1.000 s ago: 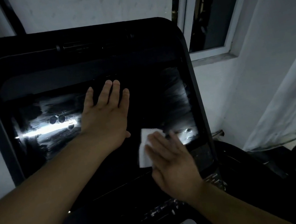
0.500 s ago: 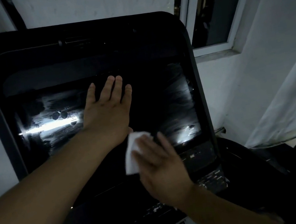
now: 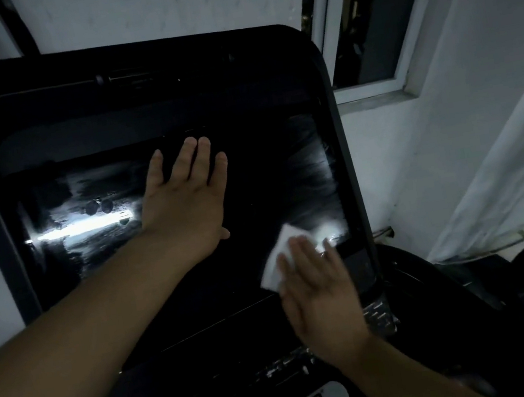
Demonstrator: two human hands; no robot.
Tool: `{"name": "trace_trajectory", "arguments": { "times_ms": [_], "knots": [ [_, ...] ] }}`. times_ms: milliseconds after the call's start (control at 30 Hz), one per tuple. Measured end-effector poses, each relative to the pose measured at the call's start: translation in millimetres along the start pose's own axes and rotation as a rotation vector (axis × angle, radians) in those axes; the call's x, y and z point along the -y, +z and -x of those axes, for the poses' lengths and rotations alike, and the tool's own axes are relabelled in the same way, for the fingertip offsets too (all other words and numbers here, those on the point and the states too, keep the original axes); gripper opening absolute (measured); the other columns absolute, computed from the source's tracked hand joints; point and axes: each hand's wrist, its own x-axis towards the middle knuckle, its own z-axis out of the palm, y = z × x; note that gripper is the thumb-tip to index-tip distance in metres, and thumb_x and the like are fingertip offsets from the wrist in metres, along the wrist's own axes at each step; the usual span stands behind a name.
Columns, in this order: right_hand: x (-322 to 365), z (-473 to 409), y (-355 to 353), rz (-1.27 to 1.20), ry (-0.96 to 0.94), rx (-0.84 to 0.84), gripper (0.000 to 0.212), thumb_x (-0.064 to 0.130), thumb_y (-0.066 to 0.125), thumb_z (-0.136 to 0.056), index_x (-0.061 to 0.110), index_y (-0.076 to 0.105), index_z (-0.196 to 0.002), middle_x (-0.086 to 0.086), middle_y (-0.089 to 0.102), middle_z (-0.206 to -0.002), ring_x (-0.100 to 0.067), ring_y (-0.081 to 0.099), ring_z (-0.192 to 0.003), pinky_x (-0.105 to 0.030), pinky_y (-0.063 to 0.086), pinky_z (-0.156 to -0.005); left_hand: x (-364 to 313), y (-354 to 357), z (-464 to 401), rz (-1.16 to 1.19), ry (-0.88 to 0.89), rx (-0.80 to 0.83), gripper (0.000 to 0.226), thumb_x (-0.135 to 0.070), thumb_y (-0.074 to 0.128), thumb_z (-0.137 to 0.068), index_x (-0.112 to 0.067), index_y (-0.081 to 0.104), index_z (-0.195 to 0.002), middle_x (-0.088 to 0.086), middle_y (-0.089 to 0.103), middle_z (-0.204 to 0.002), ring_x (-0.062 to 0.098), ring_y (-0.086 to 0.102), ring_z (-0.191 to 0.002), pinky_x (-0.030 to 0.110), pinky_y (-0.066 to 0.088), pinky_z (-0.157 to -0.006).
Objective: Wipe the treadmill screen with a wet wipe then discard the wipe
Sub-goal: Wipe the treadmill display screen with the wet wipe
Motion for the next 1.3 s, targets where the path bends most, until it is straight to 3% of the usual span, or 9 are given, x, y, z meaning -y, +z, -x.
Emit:
{"name": "trace_trajectory", "arguments": {
  "times_ms": [167, 400, 500, 600, 767, 967, 1133, 1233, 1300],
  "knots": [
    [2.8, 3.7, -3.0, -0.014, -0.179, 0.004, 0.038, 0.026, 0.057, -0.096, 0.012, 0.069, -0.129, -0.011, 0.057, -0.148, -0.026, 0.043, -0.147, -0.058, 0.026, -0.122, 0.6, -0.2, 0.1, -0.001, 0.002, 0.0, 0.12, -0.067, 0.064, -0.084, -0.017, -0.015, -0.159, 0.012, -0.024, -0.167, 0.027, -0.023, -0.154, 0.059, -0.005, -0.123],
    [-62.2, -4.7, -7.6, 0.117, 0.203, -0.059, 0.041, 0.025, 0.044, -0.101, 0.01, 0.07, -0.128, -0.017, 0.062, -0.141, -0.03, 0.055, -0.136, -0.057, 0.028, -0.122, 1.0, 1.5, -0.3, -0.006, 0.012, 0.007, 0.12, -0.067, 0.063, -0.086, -0.017, -0.018, -0.158, 0.013, -0.027, -0.166, 0.028, -0.026, -0.153, 0.06, -0.005, -0.123],
    [-32.0, -4.4, 5.7, 0.072, 0.046, -0.066, 0.04, 0.024, 0.041, -0.104, 0.005, 0.07, -0.124, -0.02, 0.063, -0.139, -0.034, 0.056, -0.135, -0.058, 0.031, -0.12, 1.1, 1.9, -0.4, 0.001, 0.007, 0.002, 0.12, -0.067, 0.063, -0.085, -0.017, -0.017, -0.159, 0.013, -0.027, -0.166, 0.027, -0.026, -0.153, 0.059, -0.005, -0.123],
    [-13.8, -5.9, 5.1, -0.02, -0.115, -0.098, 0.05, 0.03, 0.031, -0.109, 0.008, 0.075, -0.116, -0.014, 0.066, -0.137, -0.029, 0.057, -0.135, -0.061, 0.034, -0.117, 1.0, 0.4, -0.1, 0.011, 0.004, 0.013, 0.12, -0.067, 0.063, -0.086, -0.018, -0.018, -0.159, 0.012, -0.027, -0.166, 0.027, -0.026, -0.153, 0.059, -0.005, -0.123],
    [-56.4, -26.8, -5.7, 0.013, -0.003, -0.201, 0.027, 0.026, 0.056, -0.102, 0.012, 0.078, -0.113, -0.008, 0.07, -0.133, -0.022, 0.062, -0.13, -0.059, 0.032, -0.12, -0.1, -0.4, -0.3, -0.006, 0.001, 0.028, 0.12, -0.067, 0.062, -0.086, -0.017, -0.02, -0.158, 0.013, -0.029, -0.165, 0.027, -0.028, -0.152, 0.06, -0.007, -0.122],
    [-37.6, -19.0, 6.6, -0.012, -0.019, -0.2, 0.028, 0.022, 0.061, -0.099, 0.006, 0.074, -0.117, -0.014, 0.066, -0.137, -0.026, 0.06, -0.132, -0.059, 0.036, -0.116, 0.6, 0.9, -0.1, 0.015, -0.001, 0.018, 0.12, -0.065, 0.064, -0.086, -0.017, -0.02, -0.158, 0.013, -0.029, -0.166, 0.027, -0.028, -0.152, 0.06, -0.007, -0.123],
    [-39.2, -27.4, -3.9, -0.002, -0.031, -0.202, 0.021, 0.012, 0.06, -0.095, 0.01, 0.078, -0.105, -0.009, 0.074, -0.122, -0.026, 0.066, -0.12, -0.06, 0.038, -0.114, 0.4, 1.4, -0.2, 0.014, -0.001, 0.009, 0.121, -0.066, 0.065, -0.085, -0.017, -0.019, -0.158, 0.012, -0.028, -0.166, 0.027, -0.027, -0.153, 0.06, -0.006, -0.123],
    [-35.3, -41.2, -24.4, -0.149, 0.045, -0.167, 0.018, 0.013, 0.059, -0.096, 0.015, 0.074, -0.105, -0.002, 0.076, -0.104, -0.021, 0.07, -0.099, -0.048, 0.045, -0.11, 0.9, 1.9, -0.1, 0.017, -0.002, 0.007, 0.122, -0.066, 0.065, -0.085, -0.017, -0.019, -0.158, 0.012, -0.028, -0.166, 0.027, -0.027, -0.153, 0.06, -0.006, -0.123],
    [-31.1, -54.9, -46.9, -0.417, 0.205, -0.111, 0.013, 0.015, 0.06, -0.1, 0.018, 0.071, -0.106, -0.001, 0.074, -0.09, -0.016, 0.068, -0.082, -0.031, 0.054, -0.085, 0.9, 2.4, 0.0, 0.021, -0.004, 0.006, 0.122, -0.066, 0.065, -0.084, -0.018, -0.019, -0.158, 0.012, -0.028, -0.166, 0.027, -0.027, -0.153, 0.06, -0.007, -0.123]
  ]
}}
